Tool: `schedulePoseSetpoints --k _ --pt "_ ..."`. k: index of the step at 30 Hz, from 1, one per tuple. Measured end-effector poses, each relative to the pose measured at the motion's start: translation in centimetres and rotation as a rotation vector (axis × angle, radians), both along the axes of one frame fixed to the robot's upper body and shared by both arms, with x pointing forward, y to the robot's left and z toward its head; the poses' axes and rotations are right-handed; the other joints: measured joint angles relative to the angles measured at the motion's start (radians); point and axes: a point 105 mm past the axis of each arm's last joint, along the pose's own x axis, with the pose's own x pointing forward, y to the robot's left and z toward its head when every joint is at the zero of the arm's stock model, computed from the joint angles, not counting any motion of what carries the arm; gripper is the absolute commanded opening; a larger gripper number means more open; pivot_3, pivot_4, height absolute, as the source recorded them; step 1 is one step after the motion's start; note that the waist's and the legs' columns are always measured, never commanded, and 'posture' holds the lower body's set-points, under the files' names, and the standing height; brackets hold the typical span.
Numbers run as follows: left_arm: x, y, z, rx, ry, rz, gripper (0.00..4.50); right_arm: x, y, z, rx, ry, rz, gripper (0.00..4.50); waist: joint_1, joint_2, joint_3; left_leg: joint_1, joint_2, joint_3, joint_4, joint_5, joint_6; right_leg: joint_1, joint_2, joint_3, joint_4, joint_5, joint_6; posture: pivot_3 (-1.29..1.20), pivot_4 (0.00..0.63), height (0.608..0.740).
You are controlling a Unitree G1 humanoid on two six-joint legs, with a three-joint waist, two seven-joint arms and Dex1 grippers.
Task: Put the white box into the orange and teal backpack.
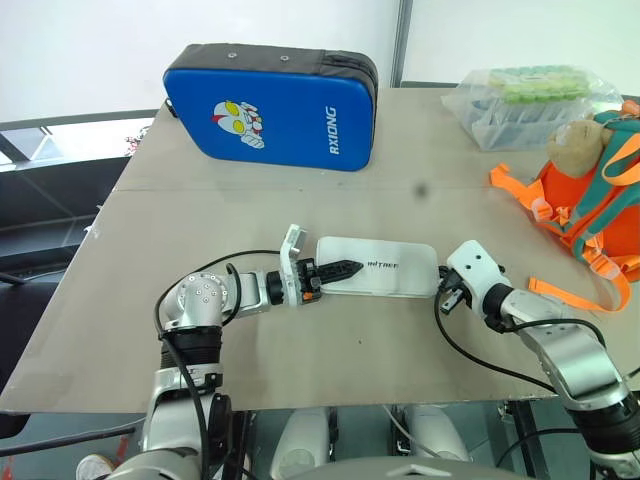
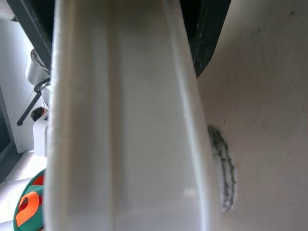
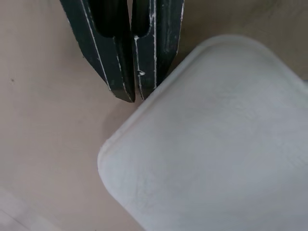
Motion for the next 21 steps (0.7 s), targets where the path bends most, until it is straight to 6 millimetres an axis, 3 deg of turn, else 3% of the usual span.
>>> schedulePoseSetpoints --k 1,4,10,14,17,21 --pt "0.0 0.0 0.2 -0.002 -0.01 0.003 1.12 -0.1 -0.6 0.8 0.021 -0.021 -0.038 0.0 0.0 0.0 0.0 -0.001 0.0 0.0 0.0 0.0 0.0 -0.001 0.0 0.0 0.0 0.0 0.0 0.0 0.15 0.74" --pt "0.2 0.7 1.6 -0.037 -0.059 0.027 1.12 -0.8 -3.8 4.6 0.124 -0.103 -0.181 1.22 0.003 0.0 0.0 -0.002 0.0 -0.002 0.0 0.0 0.0 -0.001 0.0 -0.001 0.0 0.0 0.0 0.0 0.15 0.74" --pt "1.0 1.1 4.5 -0.087 -0.166 0.04 1.12 -5.4 -8.4 8.7 0.325 -0.145 -0.366 4.41 0.003 0.001 0.001 -0.002 -0.001 -0.006 0.0 -0.001 0.001 -0.001 0.0 -0.004 0.001 0.0 0.0 0.0 0.15 0.74" --pt "2.0 0.9 6.9 -0.1 -0.248 0.044 1.12 -7.5 -10.1 9.9 0.344 -0.151 -0.465 4.5 0.0 0.001 0.001 -0.001 -0.002 -0.006 0.0 -0.003 0.004 0.0 0.0 -0.004 0.001 0.0 0.0 0.0 0.15 0.74" --pt "2.1 0.7 7.6 -0.102 -0.269 0.041 1.12 -7.2 -11.4 10.7 0.368 -0.166 -0.554 4.5 -0.005 0.001 0.001 0.0 -0.004 -0.007 0.0 -0.003 0.004 0.0 0.001 -0.001 0.002 0.0 0.0 0.0 0.15 0.74" --pt "1.7 0.1 8.3 -0.109 -0.293 0.017 1.12 -3.7 -14.2 11.4 0.449 -0.2 -0.761 4.5 -0.017 0.002 0.001 0.001 -0.007 -0.008 0.0 -0.002 0.004 -0.001 0.0 0.003 0.003 0.0 0.0 0.0 0.15 0.74"
